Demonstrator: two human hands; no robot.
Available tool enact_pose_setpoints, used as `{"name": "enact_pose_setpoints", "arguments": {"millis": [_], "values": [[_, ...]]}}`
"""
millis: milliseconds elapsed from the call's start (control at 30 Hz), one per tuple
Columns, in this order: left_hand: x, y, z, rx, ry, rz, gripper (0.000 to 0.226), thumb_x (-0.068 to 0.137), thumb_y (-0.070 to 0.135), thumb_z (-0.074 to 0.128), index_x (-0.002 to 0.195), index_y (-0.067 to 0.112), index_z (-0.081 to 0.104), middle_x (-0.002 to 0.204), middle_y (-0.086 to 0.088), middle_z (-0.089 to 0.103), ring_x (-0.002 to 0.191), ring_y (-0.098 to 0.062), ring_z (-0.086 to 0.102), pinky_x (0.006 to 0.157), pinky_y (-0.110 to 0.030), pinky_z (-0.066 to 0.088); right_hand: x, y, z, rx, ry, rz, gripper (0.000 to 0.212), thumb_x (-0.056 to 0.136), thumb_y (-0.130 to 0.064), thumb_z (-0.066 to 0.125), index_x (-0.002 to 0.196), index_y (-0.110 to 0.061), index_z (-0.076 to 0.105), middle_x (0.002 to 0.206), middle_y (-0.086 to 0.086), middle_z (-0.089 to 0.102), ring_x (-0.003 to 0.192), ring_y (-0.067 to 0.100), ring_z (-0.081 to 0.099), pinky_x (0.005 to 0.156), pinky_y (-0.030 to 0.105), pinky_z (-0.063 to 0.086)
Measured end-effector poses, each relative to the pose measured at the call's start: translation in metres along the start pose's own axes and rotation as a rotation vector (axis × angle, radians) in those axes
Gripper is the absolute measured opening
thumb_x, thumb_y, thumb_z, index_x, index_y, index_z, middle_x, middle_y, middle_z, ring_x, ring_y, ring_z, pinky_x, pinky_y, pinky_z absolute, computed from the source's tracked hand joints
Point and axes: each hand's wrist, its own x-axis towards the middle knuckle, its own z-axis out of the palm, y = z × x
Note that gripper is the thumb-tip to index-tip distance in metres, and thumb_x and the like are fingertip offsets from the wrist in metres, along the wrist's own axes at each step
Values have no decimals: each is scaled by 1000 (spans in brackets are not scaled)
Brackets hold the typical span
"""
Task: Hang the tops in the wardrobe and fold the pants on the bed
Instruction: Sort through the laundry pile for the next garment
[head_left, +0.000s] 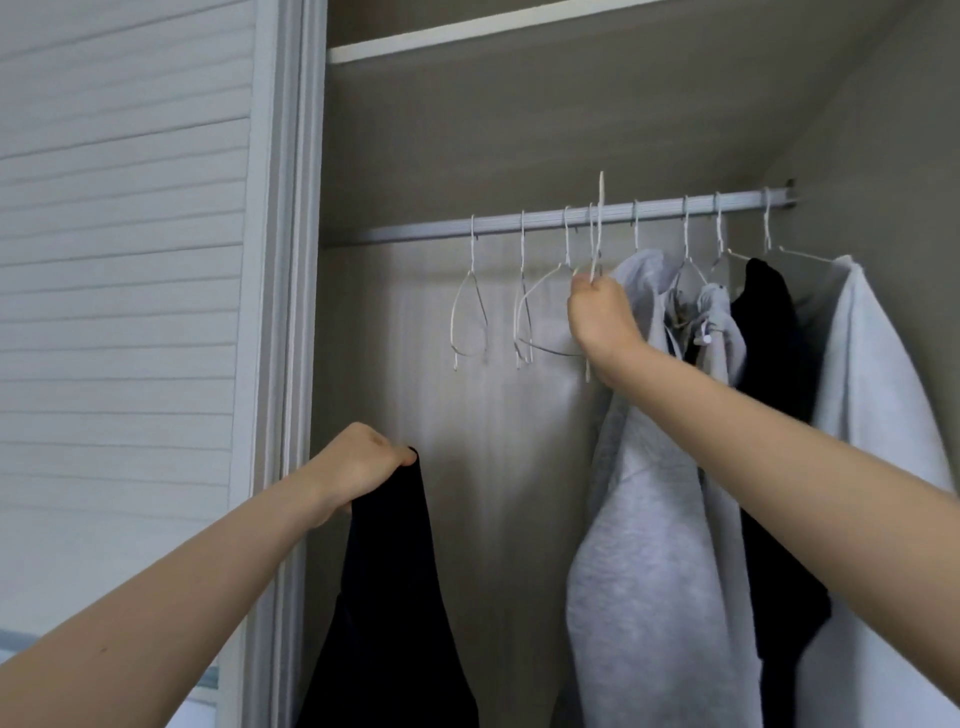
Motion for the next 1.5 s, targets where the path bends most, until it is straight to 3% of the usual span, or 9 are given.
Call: {"name": "enact_pose_setpoints", "arguments": {"millis": [100,300,500,700,800,1000,1200,1367,1500], "values": [[-4,5,7,70,-1,19,35,91,27,63,63,7,56,57,-10,51,50,-22,55,57,-27,47,-39,23,-10,8,50,-67,35,102,-22,31,107,2,56,111,18,55,102,29,52,82,32,36],[-9,18,23,86,13,21,38,93,29,61,63,6,55,54,-8,48,43,-19,48,53,-24,41,-104,34,-42,52,-2,-139,33,103,-18,34,70,-20,37,89,6,46,85,17,42,69,25,26],[-15,23,39,75,54,-35,29,93,28,60,80,3,67,52,-4,49,38,-15,48,39,-18,36,-171,45,-80,233,-126,-134,36,103,-31,31,108,-3,53,104,9,56,93,8,48,73,2,35],[-30,33,53,47,100,-22,14,94,25,59,89,13,55,84,-14,58,73,-25,59,67,-32,49,-196,67,-116,332,-235,-105,25,103,-32,30,91,-27,52,109,-1,60,103,11,55,89,37,49],[-41,42,60,42,111,-41,14,94,25,59,90,11,58,78,-16,57,69,-27,59,63,-33,48,-185,74,-126,364,-231,-94,28,104,-31,29,82,-31,47,108,-11,64,108,4,58,95,47,48],[-59,56,70,111,121,-57,19,93,25,60,85,8,62,69,-12,48,56,-22,48,50,-23,37,-152,74,-130,521,-173,4,28,104,-30,29,81,-27,44,98,-4,67,98,9,65,82,43,56],[-64,67,67,116,128,-9,19,95,27,57,86,11,58,76,-14,52,68,-24,53,62,-30,42,-134,58,-141,491,-106,-49,27,105,-28,29,82,-23,42,96,5,64,97,16,62,85,44,54],[-65,74,58,181,189,24,42,97,29,57,94,-12,67,88,-26,67,89,-41,66,81,-43,54,-164,52,-158,479,-89,-244,29,104,-31,29,82,-23,45,81,-1,61,80,6,57,70,12,41],[-59,79,55,181,231,52,36,96,31,59,94,-4,70,94,-21,69,90,-36,65,88,-45,53,-182,48,-180,608,-103,-296,30,103,-28,30,80,-14,43,71,12,54,67,26,48,65,41,42]]}}
